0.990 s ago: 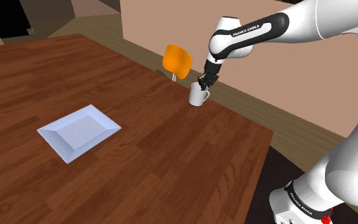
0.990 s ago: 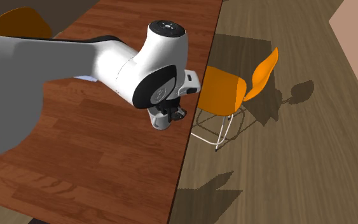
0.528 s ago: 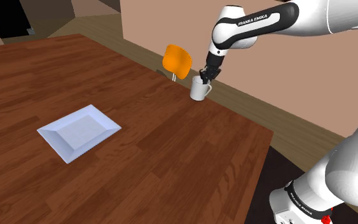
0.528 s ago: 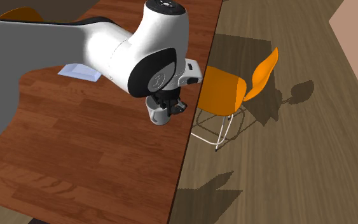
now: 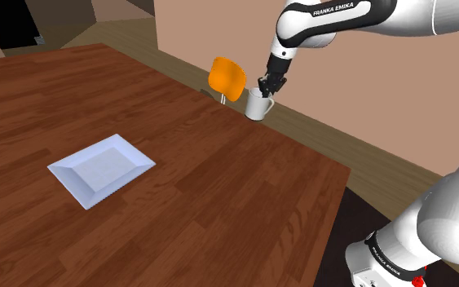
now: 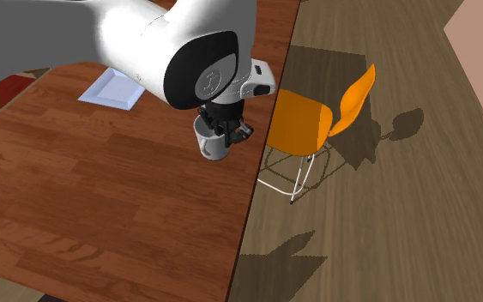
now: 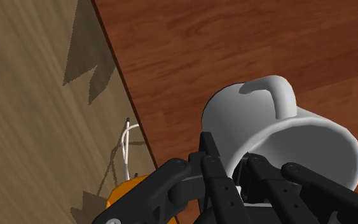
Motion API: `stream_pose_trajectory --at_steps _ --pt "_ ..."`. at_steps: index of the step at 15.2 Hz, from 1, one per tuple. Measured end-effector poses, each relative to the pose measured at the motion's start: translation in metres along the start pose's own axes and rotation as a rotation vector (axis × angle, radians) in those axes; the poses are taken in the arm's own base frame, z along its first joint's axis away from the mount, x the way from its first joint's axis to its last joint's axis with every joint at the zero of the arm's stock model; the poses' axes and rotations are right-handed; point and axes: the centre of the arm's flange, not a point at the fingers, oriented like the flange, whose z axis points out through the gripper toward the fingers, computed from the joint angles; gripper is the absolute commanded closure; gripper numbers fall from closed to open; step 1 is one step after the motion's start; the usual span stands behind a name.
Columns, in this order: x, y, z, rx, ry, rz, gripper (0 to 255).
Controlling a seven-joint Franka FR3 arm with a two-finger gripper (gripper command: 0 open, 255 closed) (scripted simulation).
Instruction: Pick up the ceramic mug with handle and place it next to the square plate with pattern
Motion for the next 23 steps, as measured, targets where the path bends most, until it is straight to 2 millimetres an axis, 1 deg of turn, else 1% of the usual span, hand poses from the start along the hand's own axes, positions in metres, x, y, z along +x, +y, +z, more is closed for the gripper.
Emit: stream_pose_trajectory --at_steps 13,14,17,18,19,21,22,23 --pt "0.000 -0.004 -0.068 0.000 0.000 0.000 255" --pt "-0.001 -0.011 -0.070 0.000 0.000 0.000 255" --pt "-0.007 -0.040 -0.071 0.000 0.000 -0.001 255" --pt "-0.006 -0.052 -0.072 0.000 0.000 -0.001 255" --pt "-0.011 -0.069 -0.070 0.000 0.000 -0.002 255" --pt "-0.017 -0.096 -0.067 0.000 0.000 -0.002 255" --pt "-0.017 -0.109 -0.067 0.000 -0.001 -0.002 255" --pt "-0.022 -0.123 -0.067 0.000 -0.001 -0.002 255"
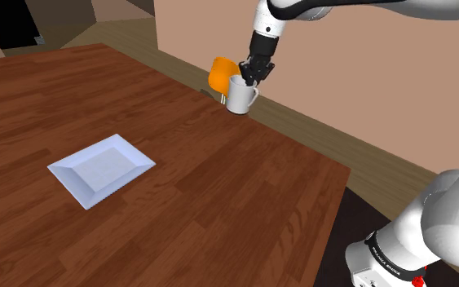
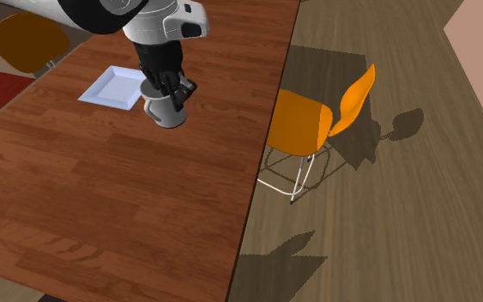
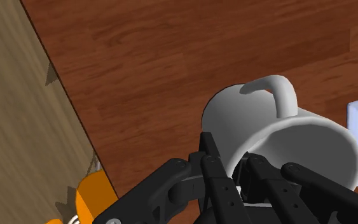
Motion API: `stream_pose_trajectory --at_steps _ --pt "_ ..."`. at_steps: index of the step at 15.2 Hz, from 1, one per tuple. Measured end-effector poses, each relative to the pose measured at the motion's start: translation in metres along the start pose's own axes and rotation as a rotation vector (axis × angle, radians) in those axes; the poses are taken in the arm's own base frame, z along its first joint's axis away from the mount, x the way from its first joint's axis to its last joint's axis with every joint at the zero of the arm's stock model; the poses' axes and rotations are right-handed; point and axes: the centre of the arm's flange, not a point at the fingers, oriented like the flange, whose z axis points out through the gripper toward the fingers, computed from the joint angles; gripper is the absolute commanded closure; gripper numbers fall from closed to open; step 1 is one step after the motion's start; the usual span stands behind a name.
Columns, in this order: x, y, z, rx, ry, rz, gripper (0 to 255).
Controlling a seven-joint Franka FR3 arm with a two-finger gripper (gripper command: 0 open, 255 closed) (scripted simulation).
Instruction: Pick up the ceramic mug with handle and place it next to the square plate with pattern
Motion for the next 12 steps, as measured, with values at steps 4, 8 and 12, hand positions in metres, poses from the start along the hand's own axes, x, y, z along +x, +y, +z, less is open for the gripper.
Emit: stream_pose_trajectory --at_steps 4,8,12 --pt "-0.009 -0.052 0.004 0.000 0.000 0.000 255" --pt "-0.018 -0.100 0.010 0.000 0.000 0.000 255" --pt "-0.028 -0.154 0.013 0.000 0.000 0.000 255"
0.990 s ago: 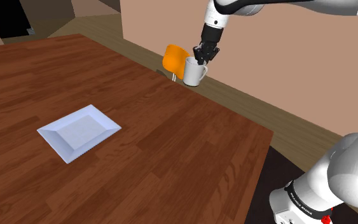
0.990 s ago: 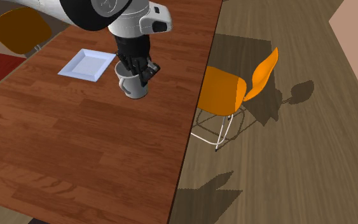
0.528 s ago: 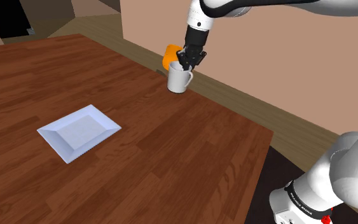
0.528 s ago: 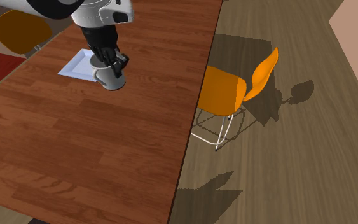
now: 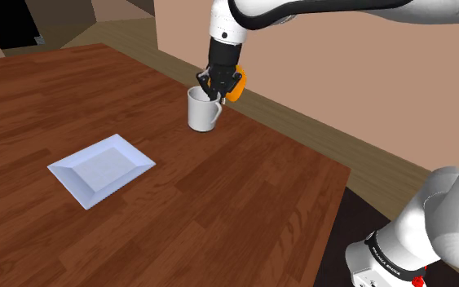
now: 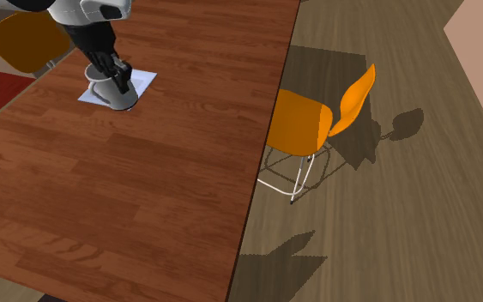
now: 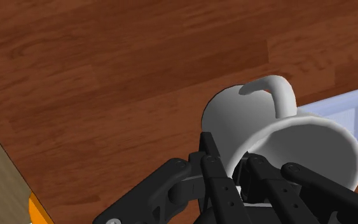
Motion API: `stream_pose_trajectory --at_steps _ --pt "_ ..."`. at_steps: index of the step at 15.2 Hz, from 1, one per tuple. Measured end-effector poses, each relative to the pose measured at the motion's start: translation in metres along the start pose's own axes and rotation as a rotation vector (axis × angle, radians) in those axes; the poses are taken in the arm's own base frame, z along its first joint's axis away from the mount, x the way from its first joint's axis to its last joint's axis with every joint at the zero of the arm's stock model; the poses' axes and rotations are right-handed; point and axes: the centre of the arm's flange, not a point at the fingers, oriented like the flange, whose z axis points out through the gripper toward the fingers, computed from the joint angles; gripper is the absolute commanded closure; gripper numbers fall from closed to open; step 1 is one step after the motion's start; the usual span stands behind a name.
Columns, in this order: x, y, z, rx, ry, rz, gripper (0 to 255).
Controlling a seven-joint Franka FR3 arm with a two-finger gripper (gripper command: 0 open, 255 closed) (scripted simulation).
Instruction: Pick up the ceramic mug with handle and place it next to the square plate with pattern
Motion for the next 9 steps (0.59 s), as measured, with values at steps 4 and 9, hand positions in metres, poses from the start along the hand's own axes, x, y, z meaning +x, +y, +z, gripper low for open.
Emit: stream_pose_trajectory --at_steps 4,9 --pt "-0.011 -0.051 0.001 0.000 0.000 0.000 255" --pt "-0.022 -0.118 0.007 0.000 0.000 0.000 255"
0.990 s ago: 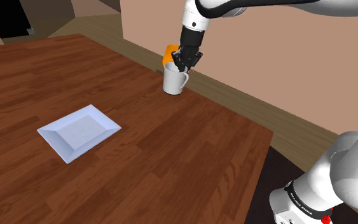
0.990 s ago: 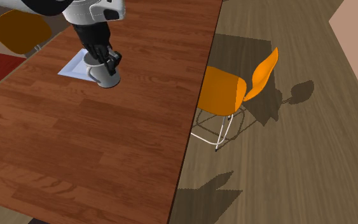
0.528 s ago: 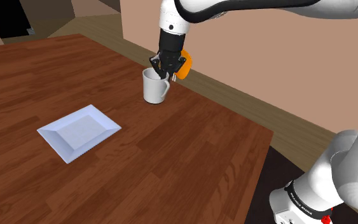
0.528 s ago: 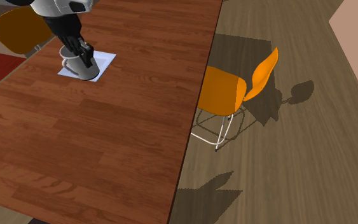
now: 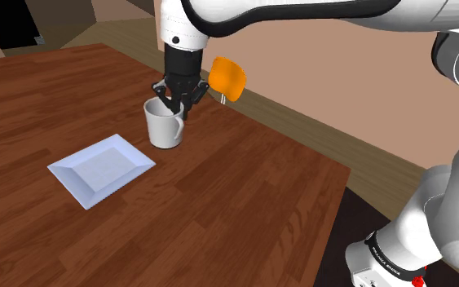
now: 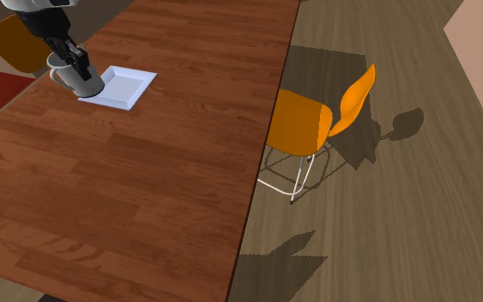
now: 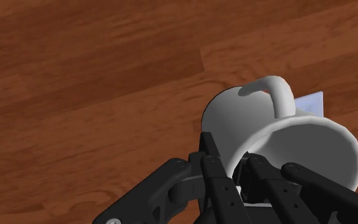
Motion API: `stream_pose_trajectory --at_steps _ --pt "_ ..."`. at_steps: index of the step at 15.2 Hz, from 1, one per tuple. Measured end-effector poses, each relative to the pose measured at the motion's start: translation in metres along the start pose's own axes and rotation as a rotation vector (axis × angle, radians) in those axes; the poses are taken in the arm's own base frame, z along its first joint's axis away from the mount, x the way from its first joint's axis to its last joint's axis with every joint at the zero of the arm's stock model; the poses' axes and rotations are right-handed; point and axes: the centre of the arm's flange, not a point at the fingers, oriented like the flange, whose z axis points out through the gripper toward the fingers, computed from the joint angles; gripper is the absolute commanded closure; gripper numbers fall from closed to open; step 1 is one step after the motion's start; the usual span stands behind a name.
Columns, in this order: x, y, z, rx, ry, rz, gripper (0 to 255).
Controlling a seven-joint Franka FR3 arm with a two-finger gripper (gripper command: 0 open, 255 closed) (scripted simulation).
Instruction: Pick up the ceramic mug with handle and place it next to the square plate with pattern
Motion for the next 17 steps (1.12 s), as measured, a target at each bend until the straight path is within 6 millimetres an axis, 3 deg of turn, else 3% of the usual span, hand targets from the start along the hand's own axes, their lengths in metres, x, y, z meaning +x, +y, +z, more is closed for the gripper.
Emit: stream_pose_trajectory --at_steps 5,17 --pt "-0.008 -0.053 0.007 0.000 0.000 0.001 255" --pt "-0.010 -0.055 0.067 0.000 0.000 0.002 255"
